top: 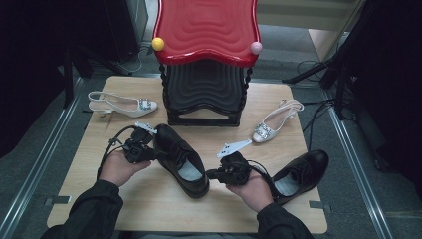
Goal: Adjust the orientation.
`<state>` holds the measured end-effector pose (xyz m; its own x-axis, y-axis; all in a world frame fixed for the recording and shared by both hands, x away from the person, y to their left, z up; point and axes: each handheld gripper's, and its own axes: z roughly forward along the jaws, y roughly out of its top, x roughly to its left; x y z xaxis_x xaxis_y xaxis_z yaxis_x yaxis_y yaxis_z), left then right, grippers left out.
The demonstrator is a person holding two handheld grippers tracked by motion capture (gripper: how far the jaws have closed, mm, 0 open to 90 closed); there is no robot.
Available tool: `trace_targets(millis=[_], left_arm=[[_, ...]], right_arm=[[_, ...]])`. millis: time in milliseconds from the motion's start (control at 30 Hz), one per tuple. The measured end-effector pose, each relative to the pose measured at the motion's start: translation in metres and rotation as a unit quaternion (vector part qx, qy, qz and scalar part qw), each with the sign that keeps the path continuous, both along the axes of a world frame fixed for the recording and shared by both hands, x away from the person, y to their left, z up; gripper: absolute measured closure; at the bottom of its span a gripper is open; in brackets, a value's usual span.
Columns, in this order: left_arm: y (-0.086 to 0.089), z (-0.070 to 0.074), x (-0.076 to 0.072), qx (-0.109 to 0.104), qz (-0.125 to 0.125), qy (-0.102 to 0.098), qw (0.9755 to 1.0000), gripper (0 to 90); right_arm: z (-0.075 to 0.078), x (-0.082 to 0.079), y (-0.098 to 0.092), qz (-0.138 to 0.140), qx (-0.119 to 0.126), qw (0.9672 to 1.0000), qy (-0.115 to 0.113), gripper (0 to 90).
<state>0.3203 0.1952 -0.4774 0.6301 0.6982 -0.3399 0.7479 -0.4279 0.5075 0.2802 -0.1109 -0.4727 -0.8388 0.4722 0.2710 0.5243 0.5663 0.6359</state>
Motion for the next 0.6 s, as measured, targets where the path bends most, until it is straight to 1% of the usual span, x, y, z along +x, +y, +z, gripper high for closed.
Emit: trace_targets(millis=[33,133,167,233,267,300,367,467,500,600], left_arm=[[-0.002,0.0,0.001,-0.001,-0.002,-0.002,1.0,90.0],[-0.006,0.001,0.001,0.0,-0.009,-0.006,0.9999,90.0],[-0.007,0.001,0.001,0.003,-0.009,-0.01,0.9999,90.0],[-0.007,0.001,0.001,0.002,-0.009,-0.01,0.9999,90.0],[-0.007,0.0,0.002,0.0,-0.01,-0.009,0.9999,90.0],[-0.007,0.0,0.002,-0.001,-0.01,-0.01,0.9999,90.0],[-0.007,0.001,0.0,0.002,-0.007,-0.013,0.9999,90.0],[-0.004,0.001,-0.003,-0.002,-0.002,-0.014,0.9999,90.0],[-0.002,0.002,-0.005,-0.001,-0.001,-0.015,0.9999,89.9],[0.002,0.003,-0.011,-0.004,0.002,-0.014,0.9999,89.8]], right_arm=[[0.0,-0.004,0.001,0.01,-0.002,0.9999,0.004,90.0],[0.001,-0.008,0.003,0.024,-0.005,0.9997,0.005,90.0],[0.001,-0.009,0.003,0.025,-0.006,0.9996,0.005,90.0],[0.001,-0.009,0.003,0.028,-0.007,0.9996,0.002,90.0],[0.002,-0.008,0.003,0.027,-0.006,0.9996,0.002,90.0],[0.003,-0.004,0.001,0.013,0.0,0.9999,-0.003,90.0],[0.003,0.001,0.0,0.001,0.002,1.0,-0.004,90.0],[0.001,0.008,0.001,-0.014,0.0,0.9999,-0.004,90.0],[0.0,0.011,0.001,-0.016,-0.002,0.9998,-0.009,90.0],[-0.001,0.017,0.004,-0.019,-0.005,0.9998,-0.009,90.0]])
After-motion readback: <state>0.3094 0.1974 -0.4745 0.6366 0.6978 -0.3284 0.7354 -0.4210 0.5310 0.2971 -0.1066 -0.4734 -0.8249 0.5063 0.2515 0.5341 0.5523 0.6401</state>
